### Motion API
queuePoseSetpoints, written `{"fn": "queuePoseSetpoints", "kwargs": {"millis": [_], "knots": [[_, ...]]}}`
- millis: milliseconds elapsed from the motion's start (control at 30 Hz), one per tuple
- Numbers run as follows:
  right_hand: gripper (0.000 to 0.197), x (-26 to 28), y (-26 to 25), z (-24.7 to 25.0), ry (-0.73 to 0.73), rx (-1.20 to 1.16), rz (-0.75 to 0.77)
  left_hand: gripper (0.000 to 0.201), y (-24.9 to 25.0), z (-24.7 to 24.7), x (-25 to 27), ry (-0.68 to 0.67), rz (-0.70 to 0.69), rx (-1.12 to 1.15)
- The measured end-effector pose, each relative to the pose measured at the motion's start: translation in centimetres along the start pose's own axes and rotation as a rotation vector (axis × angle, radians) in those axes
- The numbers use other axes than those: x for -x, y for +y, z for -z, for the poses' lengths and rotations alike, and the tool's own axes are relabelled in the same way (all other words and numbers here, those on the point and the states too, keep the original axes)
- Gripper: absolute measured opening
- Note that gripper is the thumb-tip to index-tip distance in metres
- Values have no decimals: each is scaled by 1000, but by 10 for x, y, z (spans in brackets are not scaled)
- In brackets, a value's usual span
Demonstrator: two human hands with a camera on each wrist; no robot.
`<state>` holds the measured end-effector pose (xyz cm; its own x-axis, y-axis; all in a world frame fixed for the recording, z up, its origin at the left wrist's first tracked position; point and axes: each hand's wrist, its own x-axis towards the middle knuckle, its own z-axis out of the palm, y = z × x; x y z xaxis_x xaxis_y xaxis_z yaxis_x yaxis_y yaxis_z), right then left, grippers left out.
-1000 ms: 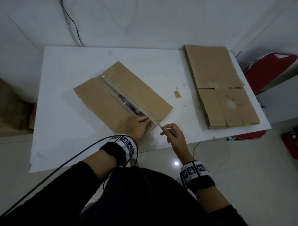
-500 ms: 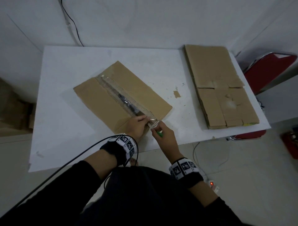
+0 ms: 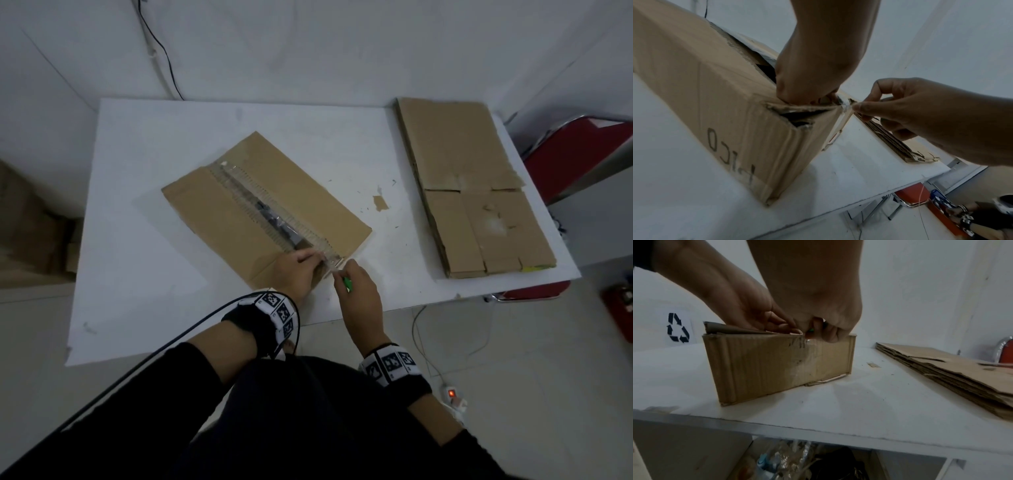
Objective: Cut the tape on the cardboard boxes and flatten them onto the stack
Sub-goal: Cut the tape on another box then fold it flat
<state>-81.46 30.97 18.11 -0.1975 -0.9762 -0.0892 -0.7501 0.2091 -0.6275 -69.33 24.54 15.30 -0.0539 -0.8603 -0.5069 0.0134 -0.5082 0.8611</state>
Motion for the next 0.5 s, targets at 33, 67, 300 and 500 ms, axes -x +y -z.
{"fn": "queuePoseSetpoints", "kwargs": {"millis": [33,67,300,500], "knots": [[26,-2,0,1,-8,20,6,43,-3,0,-1,-8,-1,5],[19,-6,-1,0,-14,35,7,46,-3,0,-1,-19,2,10],[19,-6,-2,-4,52,-48,-23,55,0,-2,-3,2,43,14],[21,-30,-11,3,58,-33,-42,16,15,4,8,3,18,63]]}}
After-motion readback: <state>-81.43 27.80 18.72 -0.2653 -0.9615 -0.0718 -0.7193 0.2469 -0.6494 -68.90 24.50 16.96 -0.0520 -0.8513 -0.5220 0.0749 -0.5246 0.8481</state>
